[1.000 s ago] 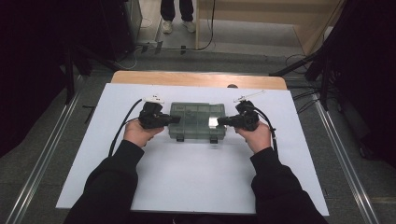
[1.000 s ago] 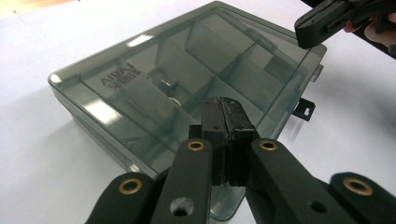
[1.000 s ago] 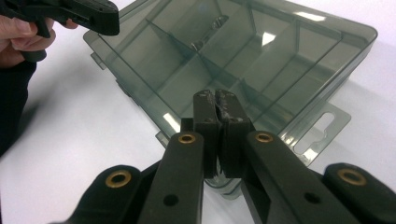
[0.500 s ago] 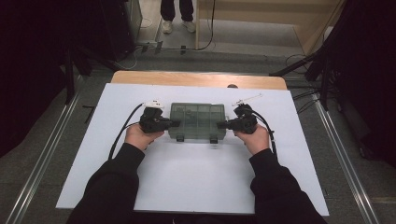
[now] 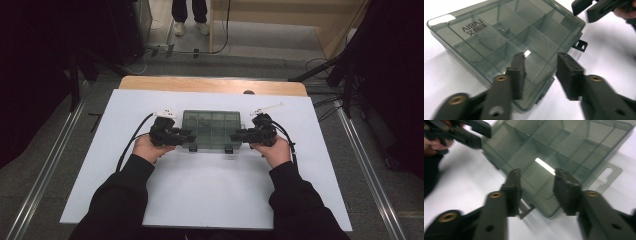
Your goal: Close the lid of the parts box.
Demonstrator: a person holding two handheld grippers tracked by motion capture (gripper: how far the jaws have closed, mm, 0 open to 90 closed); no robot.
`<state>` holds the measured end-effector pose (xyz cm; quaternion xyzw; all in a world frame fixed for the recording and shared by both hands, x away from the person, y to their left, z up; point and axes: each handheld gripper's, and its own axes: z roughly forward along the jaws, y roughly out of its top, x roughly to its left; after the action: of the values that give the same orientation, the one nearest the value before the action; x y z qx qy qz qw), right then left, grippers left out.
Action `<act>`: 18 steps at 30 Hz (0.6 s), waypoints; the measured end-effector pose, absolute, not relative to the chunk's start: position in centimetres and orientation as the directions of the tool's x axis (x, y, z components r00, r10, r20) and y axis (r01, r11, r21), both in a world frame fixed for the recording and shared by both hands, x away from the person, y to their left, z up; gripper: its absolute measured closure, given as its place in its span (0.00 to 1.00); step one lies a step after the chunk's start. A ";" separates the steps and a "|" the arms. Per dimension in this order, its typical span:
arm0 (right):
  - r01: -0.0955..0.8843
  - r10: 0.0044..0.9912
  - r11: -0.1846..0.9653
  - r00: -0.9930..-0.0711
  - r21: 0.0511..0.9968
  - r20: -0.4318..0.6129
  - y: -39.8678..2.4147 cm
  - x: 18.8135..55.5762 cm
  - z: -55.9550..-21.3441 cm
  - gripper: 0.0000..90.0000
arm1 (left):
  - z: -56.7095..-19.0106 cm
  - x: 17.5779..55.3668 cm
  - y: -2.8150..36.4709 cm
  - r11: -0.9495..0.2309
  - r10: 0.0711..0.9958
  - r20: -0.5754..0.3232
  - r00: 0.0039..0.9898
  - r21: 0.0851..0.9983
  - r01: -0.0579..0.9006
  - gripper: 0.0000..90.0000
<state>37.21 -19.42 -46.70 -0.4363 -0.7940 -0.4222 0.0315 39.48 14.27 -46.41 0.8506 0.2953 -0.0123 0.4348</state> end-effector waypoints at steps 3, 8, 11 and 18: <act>0.688 0.668 0.263 -0.636 0.676 0.387 -19.4 36.5 -46.4 0.44 | -46.2 39.2 14.5 -0.443 0.474 -0.310 0.824 0.725 0.527 0.43; 0.670 0.662 0.259 -0.647 0.696 0.377 -19.2 35.6 -46.0 0.32 | -45.8 38.3 14.7 -0.494 0.515 -0.232 0.825 0.706 0.507 0.34; 0.664 0.655 0.268 -0.657 0.698 0.374 -19.1 35.1 -45.9 0.31 | -45.8 37.7 15.2 -0.513 0.521 -0.196 0.831 0.705 0.489 0.34; 0.641 0.652 0.301 -0.679 0.706 0.339 -18.6 33.9 -46.2 0.27 | -45.6 36.5 16.4 -0.492 0.525 -0.204 0.826 0.720 0.490 0.34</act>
<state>33.87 -18.64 -46.16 -0.4007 -0.8065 -0.4348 -0.0060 36.51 16.45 -45.59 0.8634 0.2939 0.0213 0.4095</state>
